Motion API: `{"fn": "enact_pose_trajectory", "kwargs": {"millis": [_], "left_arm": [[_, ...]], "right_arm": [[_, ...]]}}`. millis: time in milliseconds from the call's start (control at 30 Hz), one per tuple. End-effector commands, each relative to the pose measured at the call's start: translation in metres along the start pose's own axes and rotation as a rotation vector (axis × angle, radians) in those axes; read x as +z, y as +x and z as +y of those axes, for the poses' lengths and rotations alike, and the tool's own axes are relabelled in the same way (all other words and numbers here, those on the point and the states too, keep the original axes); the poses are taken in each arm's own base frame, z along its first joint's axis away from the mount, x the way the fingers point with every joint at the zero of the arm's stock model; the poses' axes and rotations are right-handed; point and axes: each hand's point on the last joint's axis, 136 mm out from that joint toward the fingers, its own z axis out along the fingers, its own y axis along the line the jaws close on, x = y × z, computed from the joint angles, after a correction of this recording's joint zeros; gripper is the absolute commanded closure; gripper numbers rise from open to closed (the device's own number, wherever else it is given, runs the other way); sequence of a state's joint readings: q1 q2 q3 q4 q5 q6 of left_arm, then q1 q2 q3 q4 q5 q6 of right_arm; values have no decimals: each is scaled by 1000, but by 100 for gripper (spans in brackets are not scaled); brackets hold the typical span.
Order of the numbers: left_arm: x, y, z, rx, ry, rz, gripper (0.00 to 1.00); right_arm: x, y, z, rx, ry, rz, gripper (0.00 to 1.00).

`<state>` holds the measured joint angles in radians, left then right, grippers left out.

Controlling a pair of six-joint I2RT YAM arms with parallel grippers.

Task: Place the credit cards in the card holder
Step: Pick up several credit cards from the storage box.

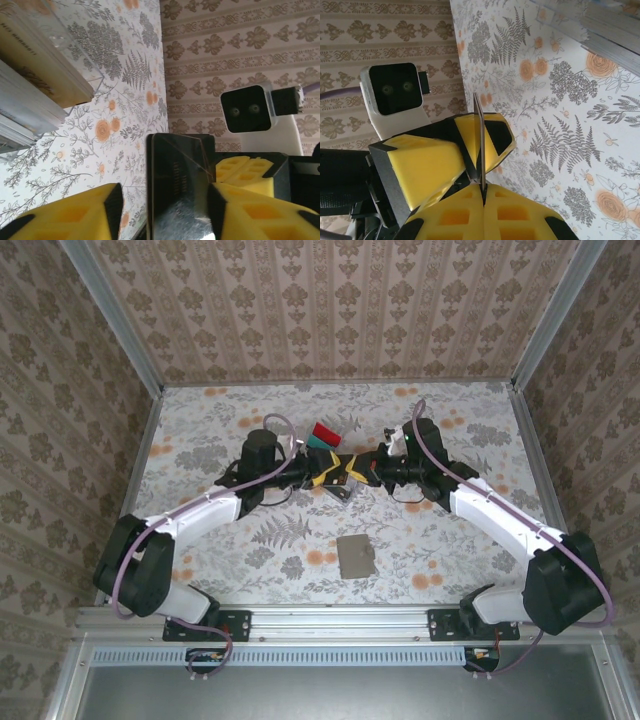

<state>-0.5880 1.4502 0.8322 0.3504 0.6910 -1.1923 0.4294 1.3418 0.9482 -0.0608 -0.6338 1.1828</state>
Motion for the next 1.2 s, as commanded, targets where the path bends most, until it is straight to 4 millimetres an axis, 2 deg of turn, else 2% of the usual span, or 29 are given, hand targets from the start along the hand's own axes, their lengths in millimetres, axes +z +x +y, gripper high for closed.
{"fn": "enact_pose_trajectory", "kwargs": {"millis": [0, 300, 367, 533, 633, 833, 967, 1033, 1167], "left_arm": [[2, -4, -27, 15, 86, 13, 60], [-2, -9, -36, -17, 115, -16, 100], [-3, -11, -37, -34, 125, -30, 100], [-7, -14, -40, -83, 147, -71, 100], [-9, -16, -44, -101, 167, -81, 100], [-6, -12, -51, -122, 209, -71, 100], [-2, -10, -56, -137, 236, -61, 100], [-1, -9, -57, -139, 244, -63, 100], [-4, -10, -61, -143, 274, -71, 97]], "right_arm": [[2, 2, 0, 29, -24, 30, 100], [-1, -4, -9, 31, -12, 15, 99], [-1, -4, -7, 27, -20, 15, 94], [-5, -6, 7, -1, -63, -1, 71], [-5, -6, 13, -16, -84, 1, 65], [2, -8, 13, -15, -90, 10, 64], [7, -5, 24, -39, -116, 31, 63], [15, -6, 17, -34, -100, 43, 65], [13, -12, -3, -13, -13, -15, 73]]}}
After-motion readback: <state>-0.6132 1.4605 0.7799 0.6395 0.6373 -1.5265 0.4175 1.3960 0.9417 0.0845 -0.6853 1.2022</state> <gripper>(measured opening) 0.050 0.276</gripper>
